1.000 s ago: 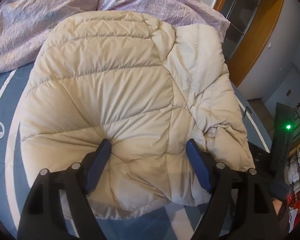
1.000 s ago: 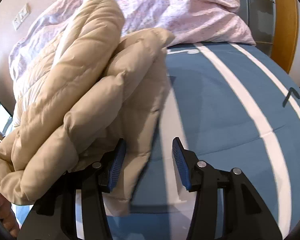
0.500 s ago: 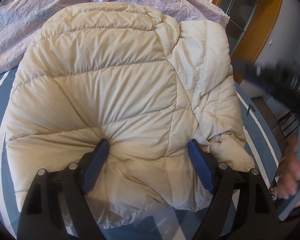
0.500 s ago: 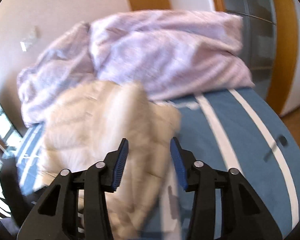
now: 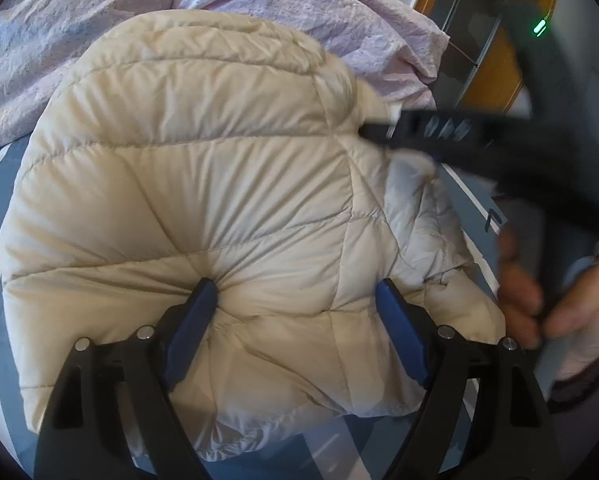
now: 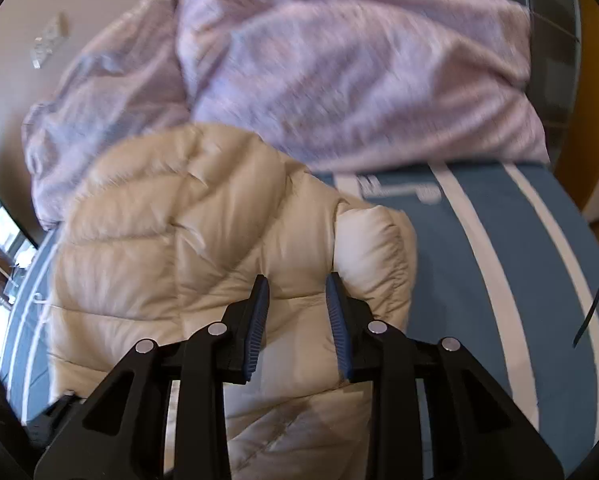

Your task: Fold large clothes

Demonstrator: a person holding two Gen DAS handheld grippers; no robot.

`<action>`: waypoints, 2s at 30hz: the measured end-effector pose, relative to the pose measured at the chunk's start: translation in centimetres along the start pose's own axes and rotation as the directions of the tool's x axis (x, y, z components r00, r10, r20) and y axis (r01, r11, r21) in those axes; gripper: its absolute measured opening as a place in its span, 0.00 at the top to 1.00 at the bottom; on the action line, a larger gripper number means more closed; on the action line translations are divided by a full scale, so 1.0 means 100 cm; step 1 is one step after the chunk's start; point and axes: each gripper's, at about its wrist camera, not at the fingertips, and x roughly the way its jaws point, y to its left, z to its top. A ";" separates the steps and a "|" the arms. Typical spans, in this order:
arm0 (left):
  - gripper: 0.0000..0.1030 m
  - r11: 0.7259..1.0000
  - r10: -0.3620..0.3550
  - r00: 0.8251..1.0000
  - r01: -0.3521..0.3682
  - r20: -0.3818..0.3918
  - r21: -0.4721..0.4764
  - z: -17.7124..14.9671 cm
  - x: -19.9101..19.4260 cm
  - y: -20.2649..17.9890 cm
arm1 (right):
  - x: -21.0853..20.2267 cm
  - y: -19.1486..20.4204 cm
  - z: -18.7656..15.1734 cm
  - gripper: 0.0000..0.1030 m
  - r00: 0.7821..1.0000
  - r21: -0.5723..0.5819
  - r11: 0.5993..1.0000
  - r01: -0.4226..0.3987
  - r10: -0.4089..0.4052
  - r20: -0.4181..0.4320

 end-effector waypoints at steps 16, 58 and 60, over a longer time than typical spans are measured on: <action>0.25 0.997 -0.026 0.999 0.024 0.038 0.067 0.010 -0.033 -0.002 | 0.038 -0.005 -0.028 0.71 0.989 -0.062 0.987 0.145 -0.146 -0.008; 0.04 0.964 0.250 0.957 -0.261 0.146 0.057 0.094 0.049 0.094 | 0.036 0.006 -0.033 0.68 0.981 -0.069 0.979 0.193 -0.191 0.030; 0.02 0.965 0.249 0.960 -0.256 0.127 0.046 0.095 0.052 0.097 | 0.036 0.007 -0.033 0.68 0.981 -0.071 0.978 0.195 -0.193 0.030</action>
